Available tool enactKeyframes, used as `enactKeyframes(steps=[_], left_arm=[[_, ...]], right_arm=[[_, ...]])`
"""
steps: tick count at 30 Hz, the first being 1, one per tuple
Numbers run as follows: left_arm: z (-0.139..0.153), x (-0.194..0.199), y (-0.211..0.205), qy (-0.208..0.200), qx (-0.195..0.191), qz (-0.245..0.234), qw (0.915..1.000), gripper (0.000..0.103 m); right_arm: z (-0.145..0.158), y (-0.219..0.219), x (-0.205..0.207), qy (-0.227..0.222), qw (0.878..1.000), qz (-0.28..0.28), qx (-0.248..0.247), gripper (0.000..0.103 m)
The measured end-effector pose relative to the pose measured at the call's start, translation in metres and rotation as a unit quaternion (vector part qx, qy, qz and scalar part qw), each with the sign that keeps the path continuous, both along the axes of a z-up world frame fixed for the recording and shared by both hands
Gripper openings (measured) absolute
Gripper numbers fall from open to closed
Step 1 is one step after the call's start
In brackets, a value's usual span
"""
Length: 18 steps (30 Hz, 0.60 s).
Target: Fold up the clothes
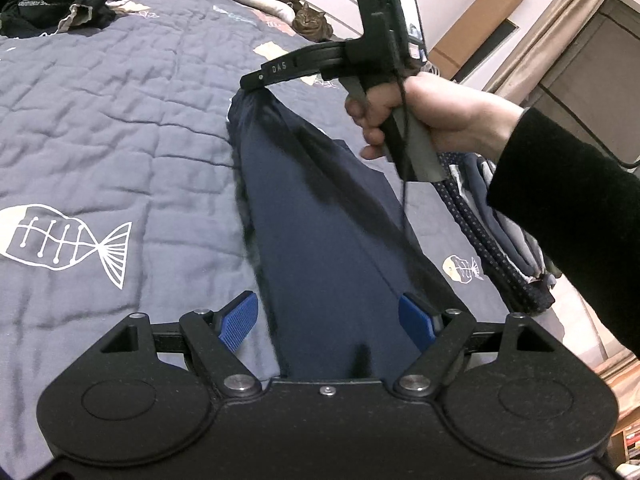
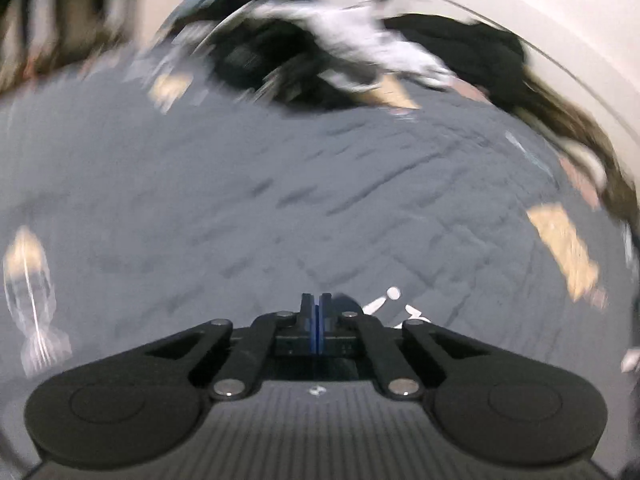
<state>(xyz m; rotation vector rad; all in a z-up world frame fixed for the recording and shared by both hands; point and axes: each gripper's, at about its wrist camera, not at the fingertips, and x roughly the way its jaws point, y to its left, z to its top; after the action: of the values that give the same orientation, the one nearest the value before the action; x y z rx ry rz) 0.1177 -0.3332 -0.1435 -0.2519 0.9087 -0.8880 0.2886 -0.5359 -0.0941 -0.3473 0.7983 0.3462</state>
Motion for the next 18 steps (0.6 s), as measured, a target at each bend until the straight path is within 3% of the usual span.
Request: enactKeyframes(steps=[5, 10, 15, 18], left_arm=[[0.0, 0.0, -0.001, 0.001, 0.004, 0.0, 1.0, 0.076], [-0.002, -0.002, -0.004, 0.003, 0.012, 0.0, 0.9999, 0.076], [-0.005, -0.001, -0.003, 0.001, 0.017, 0.008, 0.9998, 0.076], [-0.007, -0.001, -0.003, -0.001, 0.022, 0.015, 0.9996, 0.076]], right_arm=[[-0.011, -0.022, 0.016, 0.019, 0.992, -0.084, 0.092, 0.001], [-0.002, -0.046, 0.017, -0.002, 0.969, -0.164, 0.184, 0.003], [0.036, -0.071, -0.033, -0.02, 0.962, -0.174, 0.21, 0.012], [0.044, -0.095, -0.089, -0.033, 0.951, -0.203, 0.23, 0.029]])
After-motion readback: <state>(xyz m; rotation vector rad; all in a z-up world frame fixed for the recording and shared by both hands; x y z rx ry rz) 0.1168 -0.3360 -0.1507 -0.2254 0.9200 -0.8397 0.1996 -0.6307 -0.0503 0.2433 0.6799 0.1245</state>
